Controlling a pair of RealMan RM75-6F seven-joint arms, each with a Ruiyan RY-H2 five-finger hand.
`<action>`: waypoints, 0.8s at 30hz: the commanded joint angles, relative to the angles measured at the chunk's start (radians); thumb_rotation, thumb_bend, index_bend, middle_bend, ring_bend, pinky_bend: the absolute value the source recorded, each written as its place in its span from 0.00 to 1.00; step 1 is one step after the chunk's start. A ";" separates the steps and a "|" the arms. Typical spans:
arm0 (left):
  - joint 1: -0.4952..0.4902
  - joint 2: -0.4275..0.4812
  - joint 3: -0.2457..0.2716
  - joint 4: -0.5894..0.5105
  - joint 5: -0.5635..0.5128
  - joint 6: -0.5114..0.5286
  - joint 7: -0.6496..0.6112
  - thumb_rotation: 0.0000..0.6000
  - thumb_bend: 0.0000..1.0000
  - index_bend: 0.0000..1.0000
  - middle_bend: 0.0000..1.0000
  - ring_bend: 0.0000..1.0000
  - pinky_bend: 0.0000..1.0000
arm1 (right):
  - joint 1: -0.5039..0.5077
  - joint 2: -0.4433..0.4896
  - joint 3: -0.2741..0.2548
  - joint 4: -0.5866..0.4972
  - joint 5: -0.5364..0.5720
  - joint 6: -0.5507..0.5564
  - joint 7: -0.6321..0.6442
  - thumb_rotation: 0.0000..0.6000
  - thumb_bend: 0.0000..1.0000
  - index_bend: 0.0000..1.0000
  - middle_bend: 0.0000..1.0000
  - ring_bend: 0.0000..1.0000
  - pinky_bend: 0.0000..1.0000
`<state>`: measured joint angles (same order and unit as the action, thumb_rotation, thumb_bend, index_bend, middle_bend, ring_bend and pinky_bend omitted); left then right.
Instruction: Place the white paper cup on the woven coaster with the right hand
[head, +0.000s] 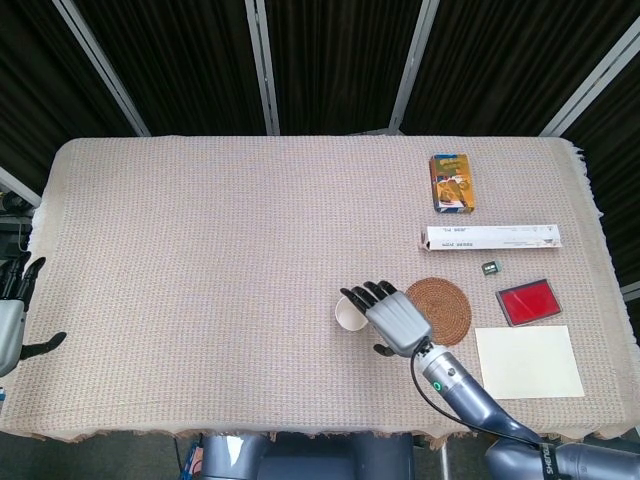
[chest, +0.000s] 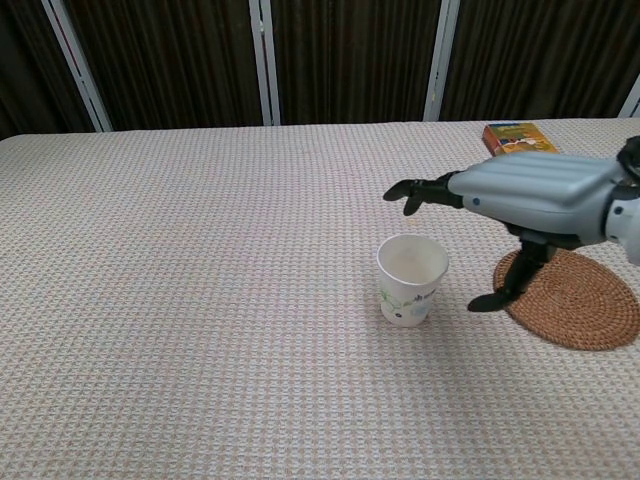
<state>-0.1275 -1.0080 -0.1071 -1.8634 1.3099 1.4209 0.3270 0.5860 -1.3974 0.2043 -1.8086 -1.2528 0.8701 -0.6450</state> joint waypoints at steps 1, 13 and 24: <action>0.000 -0.001 0.001 -0.001 -0.001 0.002 0.003 1.00 0.00 0.00 0.00 0.00 0.00 | 0.034 -0.047 0.006 0.024 0.073 -0.003 -0.065 1.00 0.11 0.00 0.13 0.13 0.21; 0.000 -0.002 0.007 -0.004 0.003 0.008 0.005 1.00 0.00 0.00 0.00 0.00 0.00 | 0.121 -0.187 -0.015 0.105 0.260 0.062 -0.253 1.00 0.28 0.12 0.27 0.19 0.23; -0.002 0.003 0.008 -0.004 -0.003 0.007 -0.002 1.00 0.00 0.00 0.00 0.00 0.00 | 0.134 -0.180 -0.031 0.085 0.281 0.128 -0.269 1.00 0.34 0.23 0.37 0.30 0.26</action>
<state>-0.1300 -1.0053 -0.0989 -1.8669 1.3066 1.4277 0.3254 0.7209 -1.5871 0.1739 -1.7133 -0.9663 0.9918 -0.9221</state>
